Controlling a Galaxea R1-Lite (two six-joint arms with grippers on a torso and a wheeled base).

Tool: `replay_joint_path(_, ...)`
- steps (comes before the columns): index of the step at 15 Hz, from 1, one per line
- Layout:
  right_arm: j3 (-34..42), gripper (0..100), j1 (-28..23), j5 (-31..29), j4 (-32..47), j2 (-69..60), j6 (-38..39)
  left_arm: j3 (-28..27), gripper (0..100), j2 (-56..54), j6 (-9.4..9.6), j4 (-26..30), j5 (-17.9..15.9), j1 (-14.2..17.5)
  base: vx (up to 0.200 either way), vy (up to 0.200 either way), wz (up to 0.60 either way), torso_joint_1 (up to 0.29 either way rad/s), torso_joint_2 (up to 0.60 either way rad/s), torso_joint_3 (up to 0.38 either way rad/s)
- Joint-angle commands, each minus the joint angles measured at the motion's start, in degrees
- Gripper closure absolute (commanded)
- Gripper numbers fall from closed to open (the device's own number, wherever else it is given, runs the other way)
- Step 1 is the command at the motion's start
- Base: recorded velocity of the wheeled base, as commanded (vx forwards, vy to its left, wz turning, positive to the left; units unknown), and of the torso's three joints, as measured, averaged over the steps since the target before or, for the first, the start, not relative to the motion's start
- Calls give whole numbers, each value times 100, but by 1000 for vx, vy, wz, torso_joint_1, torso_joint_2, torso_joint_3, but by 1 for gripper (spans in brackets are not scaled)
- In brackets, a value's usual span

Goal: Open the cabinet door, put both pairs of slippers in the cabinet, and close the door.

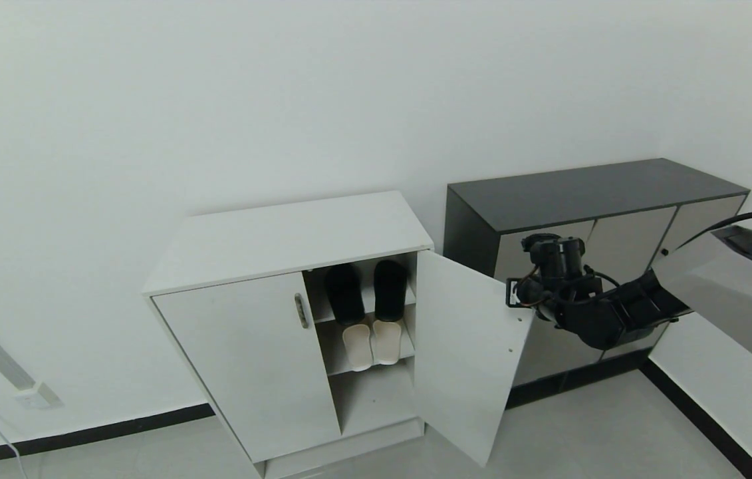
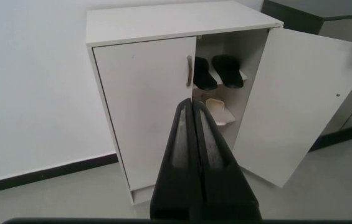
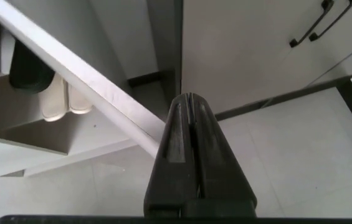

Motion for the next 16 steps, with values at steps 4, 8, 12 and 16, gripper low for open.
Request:
replay_joint_path(4, 684, 100, 629, -1, -24, -478, 45, 1, 100, 2, -2, -1, 2, 0, 0, 0, 0, 0, 0, 0)
replay_joint_path(8, 1132, 100, 1191, 8, -16, -856, 238, 1, 100, 2, -2, -1, 2, 0, 0, 0, 0, 0, 0, 0)
replay_joint_path(12, 1422, 100, 1806, 113, -7, -944, 590, 1, 100, 2, -2, -1, 2, 0, 0, 0, 0, 0, 0, 0)
replay_joint_path(16, 1598, 100, 2088, 227, -16, -1146, 616, 1, 100, 2, -2, -1, 2, 0, 0, 0, 0, 0, 0, 0)
